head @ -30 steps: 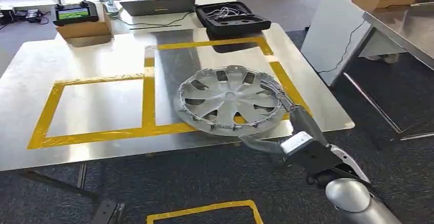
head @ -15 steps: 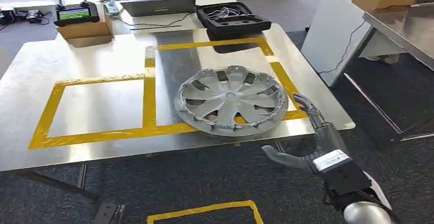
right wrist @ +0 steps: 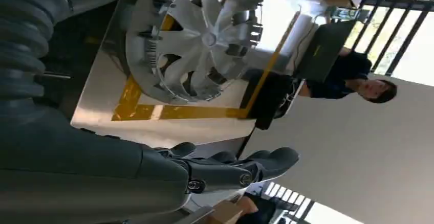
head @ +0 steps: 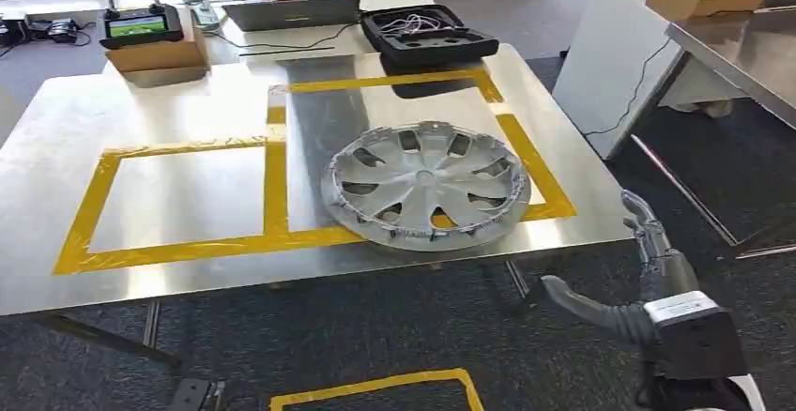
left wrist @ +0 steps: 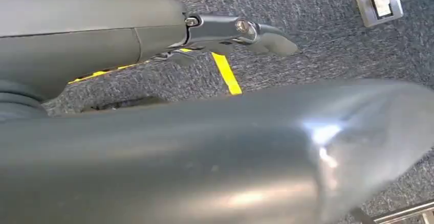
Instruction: Take the parts from the cabinet and place them on the table.
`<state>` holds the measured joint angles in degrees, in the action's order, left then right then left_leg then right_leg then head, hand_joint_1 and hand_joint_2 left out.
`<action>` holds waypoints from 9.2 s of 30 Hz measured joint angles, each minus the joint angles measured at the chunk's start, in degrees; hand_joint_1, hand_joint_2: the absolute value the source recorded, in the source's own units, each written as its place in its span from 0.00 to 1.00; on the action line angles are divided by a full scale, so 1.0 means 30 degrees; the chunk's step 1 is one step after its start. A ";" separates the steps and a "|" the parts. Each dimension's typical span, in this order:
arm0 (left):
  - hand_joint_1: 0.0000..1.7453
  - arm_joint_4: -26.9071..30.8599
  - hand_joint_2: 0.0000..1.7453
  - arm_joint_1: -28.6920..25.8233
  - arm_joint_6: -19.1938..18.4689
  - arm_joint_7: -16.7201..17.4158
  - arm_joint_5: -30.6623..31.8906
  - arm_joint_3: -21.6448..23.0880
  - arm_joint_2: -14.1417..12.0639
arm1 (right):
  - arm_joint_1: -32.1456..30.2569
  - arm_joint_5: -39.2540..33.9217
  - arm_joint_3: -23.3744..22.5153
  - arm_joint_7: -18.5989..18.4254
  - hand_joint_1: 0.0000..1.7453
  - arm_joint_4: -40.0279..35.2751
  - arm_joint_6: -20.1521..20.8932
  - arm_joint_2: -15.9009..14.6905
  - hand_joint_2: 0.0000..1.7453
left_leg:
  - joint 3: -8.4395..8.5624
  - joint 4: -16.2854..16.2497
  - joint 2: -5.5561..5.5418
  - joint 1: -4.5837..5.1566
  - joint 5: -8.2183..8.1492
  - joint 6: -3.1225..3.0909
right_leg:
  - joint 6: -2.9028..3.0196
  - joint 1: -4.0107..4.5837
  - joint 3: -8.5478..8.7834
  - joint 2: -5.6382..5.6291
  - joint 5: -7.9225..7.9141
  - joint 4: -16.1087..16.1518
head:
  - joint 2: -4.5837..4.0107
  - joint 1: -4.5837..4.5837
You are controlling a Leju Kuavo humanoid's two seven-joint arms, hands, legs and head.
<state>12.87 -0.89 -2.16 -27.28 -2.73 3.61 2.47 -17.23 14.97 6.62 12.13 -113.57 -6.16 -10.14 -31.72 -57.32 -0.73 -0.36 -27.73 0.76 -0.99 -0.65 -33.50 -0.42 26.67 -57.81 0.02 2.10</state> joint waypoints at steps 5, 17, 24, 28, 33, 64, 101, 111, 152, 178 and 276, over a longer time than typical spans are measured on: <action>0.00 -0.0109 0.00 -0.0037 0.0029 -0.0058 -0.0007 -0.0087 0.0036 | -0.0759 -0.0160 -0.0831 -0.0423 0.00 -0.0182 -0.0343 0.0400 1.00 | 0.0027 0.0000 0.0004 0.0004 -0.0019 -0.0024 | -0.0013 -0.0002 0.0038 0.0001 0.0011 0.0025 | -0.0007 0.0007; 0.00 -0.0313 0.00 -0.0056 0.0029 -0.0014 -0.0007 -0.0167 0.0109 | -0.1909 0.0131 -0.3060 -0.1639 0.00 -0.0298 -0.0080 0.1851 1.00 | 0.0056 0.0000 0.0014 0.0010 -0.0048 -0.0032 | -0.0034 -0.0006 0.0081 -0.0001 0.0034 0.0041 | -0.0007 0.0000; 0.00 -0.0335 0.00 -0.0050 0.0044 0.0233 -0.0080 -0.0197 0.0197 | -0.1929 0.0452 -0.4846 -0.2404 0.00 0.0446 0.0715 0.3170 1.00 | 0.0065 0.0000 0.0018 0.0012 -0.0053 -0.0036 | -0.0045 -0.0008 0.0091 0.0001 0.0044 0.0046 | -0.0007 0.0000; 0.00 -0.0342 0.00 -0.0044 0.0196 0.0371 -0.0116 -0.0371 0.0284 | -0.1776 0.0939 -0.6583 -0.2578 0.00 0.1797 0.1304 0.4319 1.00 | 0.0069 0.0000 0.0017 0.0012 -0.0055 -0.0037 | -0.0045 -0.0008 0.0099 0.0000 0.0044 0.0047 | -0.0007 0.0000; 0.00 -0.0350 0.00 -0.0034 0.0343 0.0619 -0.0117 -0.0503 0.0335 | -0.1156 0.1312 -0.8832 -0.2630 0.00 0.3812 0.2107 0.5801 1.00 | 0.0075 0.0001 0.0017 0.0013 -0.0055 -0.0036 | -0.0047 -0.0008 0.0101 0.0000 0.0047 0.0047 | -0.0007 0.0000; 0.00 -0.0328 0.00 0.0054 0.0139 0.0998 0.0430 -0.0663 0.0503 | 0.1721 0.5312 -1.2691 -0.1967 0.00 1.5452 0.2477 0.7948 1.00 | 0.0108 0.0003 0.0028 0.0015 -0.0075 -0.0039 | -0.0046 -0.0011 0.0140 -0.0002 0.0070 0.0051 | -0.0007 0.0000; 0.00 -0.0051 0.00 0.0350 0.0466 0.1785 0.0700 -0.0685 0.0401 | 0.2053 0.1946 -0.9289 -0.2455 0.00 1.7544 0.0635 0.6681 1.00 | -0.0119 -0.0514 0.0161 -0.0183 -0.0232 0.0408 | 0.0256 -0.0331 0.0587 0.0003 0.0569 -0.0202 | -0.0001 0.0037; 0.00 0.0066 0.00 0.0435 0.0510 0.1880 0.0729 -0.0677 0.0372 | 0.1758 0.1749 -0.8779 -0.2557 0.00 1.7544 0.0459 0.6608 1.00 | 0.1325 -0.0189 0.0186 0.0001 -0.1320 -0.0051 | 0.0318 -0.0027 -0.0023 0.0059 0.0112 -0.0355 | -0.0007 0.0044; 0.00 -0.0007 0.00 0.0552 0.0729 0.2338 -0.0131 -0.0087 0.0160 | 0.3451 -0.0488 -0.3469 -0.1653 0.00 1.9823 -0.0582 0.5057 1.00 | 0.0042 0.0044 0.0292 0.0176 0.0102 -0.1006 | -0.0628 -0.0049 -0.2340 0.0086 0.3316 -0.6053 | -0.0001 -0.0036; 0.00 0.0335 0.00 0.1089 0.0940 0.3097 -0.0415 -0.0415 -0.0073 | 0.4084 -0.3147 -0.0713 -0.1588 0.00 2.1602 -0.2040 0.4225 1.00 | 0.0744 -0.0061 0.0247 0.0022 -0.0481 -0.0776 | -0.0428 -0.0016 -0.0448 0.0090 -0.0318 -0.0252 | 0.0000 0.0007; 0.00 0.0437 0.00 0.1094 0.1348 0.3839 -0.1603 0.0671 0.0189 | 0.4630 -0.6703 0.1713 -0.1275 0.00 3.1068 -0.2572 0.3344 1.00 | -0.2308 -0.4418 0.0270 -0.0347 -0.1046 0.0415 | 0.0375 -0.0096 -0.0158 0.0250 0.0120 -0.0351 | -0.0007 -0.0022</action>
<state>14.19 2.39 1.88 -15.76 -7.54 5.62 3.04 -3.34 -5.14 11.76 8.31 -20.37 -13.88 -0.11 -38.64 -70.57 0.07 -1.40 -30.86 2.01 0.13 -0.94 -33.98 0.33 27.03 -58.87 0.00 2.03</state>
